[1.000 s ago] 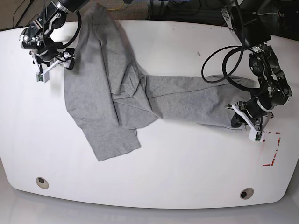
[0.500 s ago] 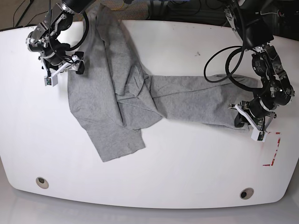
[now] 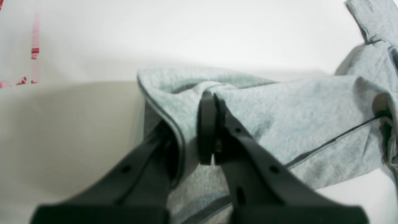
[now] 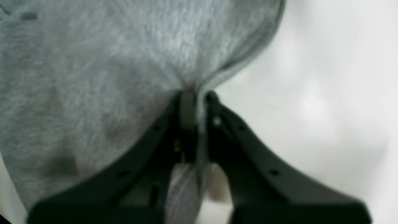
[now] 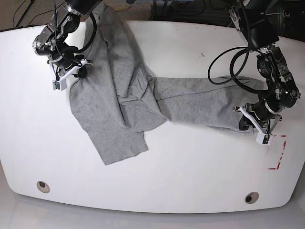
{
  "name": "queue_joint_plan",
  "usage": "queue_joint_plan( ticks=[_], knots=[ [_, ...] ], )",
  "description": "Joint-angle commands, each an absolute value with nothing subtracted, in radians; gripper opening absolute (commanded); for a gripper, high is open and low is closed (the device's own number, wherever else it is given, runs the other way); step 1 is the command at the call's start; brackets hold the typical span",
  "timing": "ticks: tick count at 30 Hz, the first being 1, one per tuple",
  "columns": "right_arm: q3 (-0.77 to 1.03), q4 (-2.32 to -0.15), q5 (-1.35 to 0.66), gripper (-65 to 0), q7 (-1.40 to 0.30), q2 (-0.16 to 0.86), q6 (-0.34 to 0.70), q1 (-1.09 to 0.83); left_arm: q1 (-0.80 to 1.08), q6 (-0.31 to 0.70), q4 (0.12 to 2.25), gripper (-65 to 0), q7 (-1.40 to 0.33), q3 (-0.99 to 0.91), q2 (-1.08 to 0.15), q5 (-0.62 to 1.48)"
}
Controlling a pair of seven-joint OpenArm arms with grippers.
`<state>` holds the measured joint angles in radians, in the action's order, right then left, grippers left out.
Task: Layout the t-shirt on the table in an organized manner, then fold the t-shirt properly
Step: 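Lift the shirt high with both grippers and shake it out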
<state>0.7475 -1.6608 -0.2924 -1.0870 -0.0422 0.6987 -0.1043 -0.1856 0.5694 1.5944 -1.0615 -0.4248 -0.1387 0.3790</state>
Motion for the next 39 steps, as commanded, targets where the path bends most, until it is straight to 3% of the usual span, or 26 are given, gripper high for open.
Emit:
queue_joint_plan(
  ticks=[1, 7, 16, 29, 39],
  knots=[
    [0.725, -1.681, -0.271, -65.0, -1.125, -0.035, 0.698, -0.105, -0.211, 0.57, 1.615, -64.0, -1.041, -0.426, -0.15, 0.394],
    [0.722, -1.813, -0.271, -65.0, -1.158, -0.03, 0.698, -0.105, -0.236, 0.57, 1.643, -64.0, -1.041, -0.426, -0.15, 0.394],
    [0.717, -1.936, -0.271, -65.0, -1.291, 0.065, 0.698, 0.015, -0.323, 0.57, 1.745, -63.9, -1.043, -0.426, -0.151, 0.394],
    [0.625, -1.827, -0.271, -65.0, -1.322, 0.24, 0.698, 0.329, -0.558, 0.57, 1.773, -63.6, -1.139, -0.426, -0.203, 0.394],
    [0.516, -1.692, -0.263, -65.0, -1.363, 0.357, 0.698, 0.694, -0.823, 0.57, 1.774, -63.6, -1.201, -0.426, -0.206, 0.384]
  ],
)
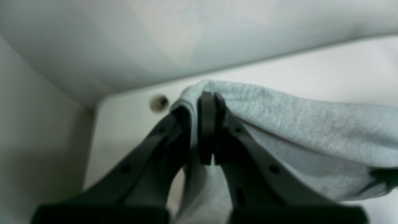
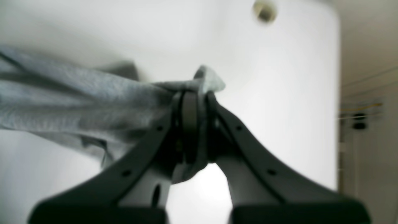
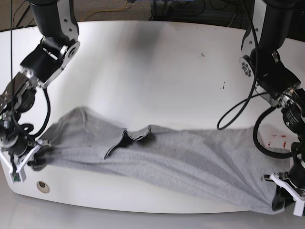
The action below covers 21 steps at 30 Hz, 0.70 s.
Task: Layout the t-shirt on the table in an organized manner, then fold the t-shirt properly
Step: 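Lift the shirt high with both grippers and shake it out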
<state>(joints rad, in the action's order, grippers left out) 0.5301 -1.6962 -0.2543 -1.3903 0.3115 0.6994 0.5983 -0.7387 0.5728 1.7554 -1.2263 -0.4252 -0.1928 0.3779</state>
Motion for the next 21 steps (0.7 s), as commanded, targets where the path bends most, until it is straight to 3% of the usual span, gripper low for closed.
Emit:
queue_joint_plan(
  ticks=[1, 12, 21],
  knots=[
    [0.503, -1.678, -0.263, -65.0, -1.366, 0.372, 0.698, 0.742, -0.862, 0.57, 1.774, -63.6, -1.205, -0.426, -0.208, 0.384],
    [0.355, -1.472, -0.263, -65.0, -1.369, 0.484, 0.698, 1.164, -1.205, 0.57, 1.646, -63.5, -1.218, -0.426, -0.257, 0.364],
    [0.34, -1.399, -0.269, -65.0, -1.369, 0.516, 0.698, 1.251, -1.257, 0.57, 1.563, -63.5, -1.214, -0.427, -0.314, 0.371]
  ],
)
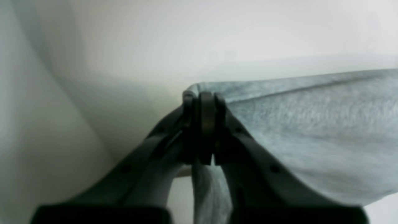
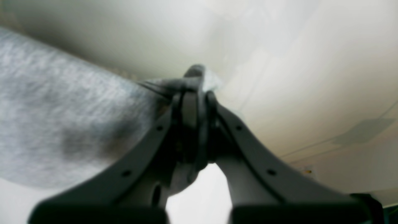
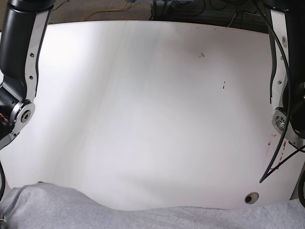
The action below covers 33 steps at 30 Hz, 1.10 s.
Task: Layout the t-shirt on the table in an organized manner, then fold the t-shirt properly
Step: 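Lift the shirt high with both grippers and shake it out, then lower the stretched grey shirt flat onto the table with both grippers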
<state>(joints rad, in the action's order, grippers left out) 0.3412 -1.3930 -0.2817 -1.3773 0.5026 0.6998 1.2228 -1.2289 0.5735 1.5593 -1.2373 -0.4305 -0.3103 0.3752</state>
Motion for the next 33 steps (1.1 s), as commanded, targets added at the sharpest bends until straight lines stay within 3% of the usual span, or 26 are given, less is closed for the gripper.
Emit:
queue_joint_plan(
  ticks=[1, 9, 17, 25, 33],
  knots=[
    [0.34, -1.399, -0.271, -65.0, -1.371, 0.522, 0.698, 1.25, -1.253, 0.57, 1.57, -63.5, -1.214, -0.429, -0.314, 0.371],
    [0.415, -1.461, -0.271, -65.0, -1.396, 0.526, 0.698, 1.089, -1.087, 0.572, 1.641, -63.5, -1.216, -0.472, -0.312, 0.372],
    [0.535, -1.627, -0.343, -65.0, -1.396, 0.492, 0.698, 0.743, -0.837, 0.593, 1.721, -63.5, -1.216, -0.524, -0.306, 0.423],
    [0.679, -1.748, -0.429, -65.0, -1.395, 0.349, 0.698, 0.315, -0.521, 0.596, 1.79, -63.6, -1.214, -0.59, -0.265, 0.47],
    [0.694, -1.788, -0.452, -65.0, -1.32, 0.236, 0.698, 0.061, -0.255, 0.598, 1.797, -63.7, -1.213, -0.633, -0.214, 0.472]
  ],
)
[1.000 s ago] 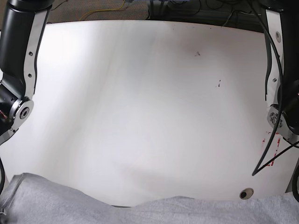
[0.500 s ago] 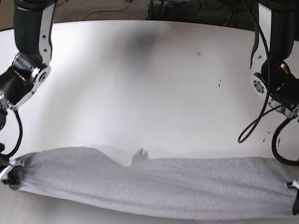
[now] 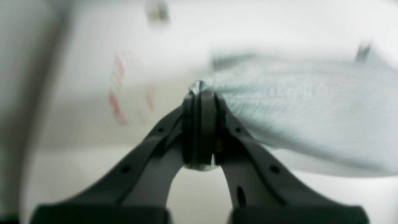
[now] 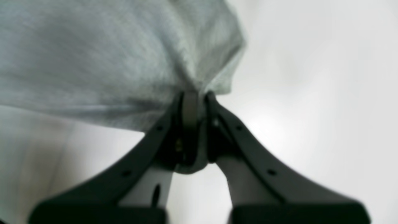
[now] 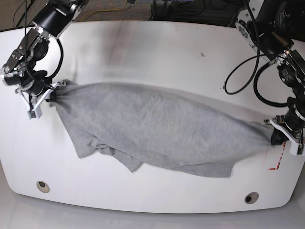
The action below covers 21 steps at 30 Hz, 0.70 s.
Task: Layout the t-shirt on the table in an organized manner, then fold the t-shirt properly
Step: 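Lower the stretched grey shirt flat onto the table with both grippers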
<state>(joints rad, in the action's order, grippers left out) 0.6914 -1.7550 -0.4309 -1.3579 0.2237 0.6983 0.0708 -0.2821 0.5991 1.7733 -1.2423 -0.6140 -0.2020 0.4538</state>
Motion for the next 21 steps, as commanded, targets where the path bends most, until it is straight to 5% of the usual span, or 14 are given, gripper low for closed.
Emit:
queue_joint_plan(
  ticks=[1, 18, 21],
  knots=[
    [0.696, -1.796, -0.45, -65.0, -1.314, 0.226, 0.698, 0.038, -0.223, 0.598, 1.801, -63.7, -1.213, -0.648, -0.213, 0.473],
    [0.696, -1.81, -0.447, -64.4, -1.254, 0.196, 0.698, -0.131, 0.005, 0.698, 1.801, -63.6, -1.213, -0.7, -0.217, 0.467],
    [0.696, -1.81, -0.447, -58.2, -1.256, 0.194, 0.698, -0.15, 0.019, 0.698, 1.801, -63.5, -1.213, -0.7, -0.231, 0.47]
  ],
)
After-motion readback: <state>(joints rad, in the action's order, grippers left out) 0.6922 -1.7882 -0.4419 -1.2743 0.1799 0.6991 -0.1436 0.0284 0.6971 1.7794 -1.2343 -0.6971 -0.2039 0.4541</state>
